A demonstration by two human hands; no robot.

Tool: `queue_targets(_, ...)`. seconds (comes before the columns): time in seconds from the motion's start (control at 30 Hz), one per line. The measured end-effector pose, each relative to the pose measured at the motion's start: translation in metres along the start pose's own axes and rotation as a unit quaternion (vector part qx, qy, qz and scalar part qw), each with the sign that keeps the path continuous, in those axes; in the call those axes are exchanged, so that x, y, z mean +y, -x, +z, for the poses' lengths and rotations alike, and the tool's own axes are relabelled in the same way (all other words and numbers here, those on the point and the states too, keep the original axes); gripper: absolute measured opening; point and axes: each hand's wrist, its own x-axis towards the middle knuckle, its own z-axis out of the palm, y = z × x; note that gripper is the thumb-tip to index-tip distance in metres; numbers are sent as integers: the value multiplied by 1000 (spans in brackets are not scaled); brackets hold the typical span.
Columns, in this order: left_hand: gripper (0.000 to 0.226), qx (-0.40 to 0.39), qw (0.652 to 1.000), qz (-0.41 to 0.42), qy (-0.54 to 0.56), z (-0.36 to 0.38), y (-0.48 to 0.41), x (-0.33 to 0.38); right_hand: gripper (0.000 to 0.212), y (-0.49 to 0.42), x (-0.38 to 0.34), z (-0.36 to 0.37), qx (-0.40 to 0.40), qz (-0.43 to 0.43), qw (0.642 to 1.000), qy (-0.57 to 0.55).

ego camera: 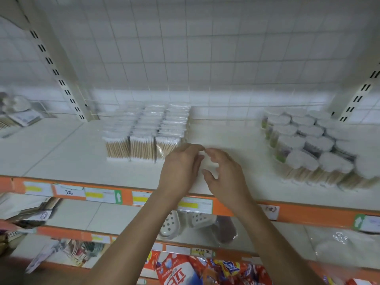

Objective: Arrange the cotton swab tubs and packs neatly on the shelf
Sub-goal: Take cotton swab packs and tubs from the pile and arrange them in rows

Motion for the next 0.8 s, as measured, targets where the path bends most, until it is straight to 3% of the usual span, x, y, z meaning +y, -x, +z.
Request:
queue_targets(0.17,16,91,987,-5,135,-46,-5,-26,59,-8,-37,33,61,25,997,-39)
queue_targets(0.23,13,118,968,-48,215,-68,-7,-42,65,-15,-56,50,73,40,995,-59)
queue_targets(0.37,11,151,903,-162,368,-105,-10,-86,58,-33,-95,85,64,56,990,-115)
queue_targets(0.57,16,167,809,-222,518,-139,-9,-145,71,-69,-143,129,61,83,980,-172)
queue_targets(0.67,25,156,825,-226,494,-147,-11,-174,73,-94,-160,138,63,88,980,-170)
queue_targets(0.8,38,148,884,-223,384,-151,-22,-212,46,-142,-174,146,13,47,986,-160)
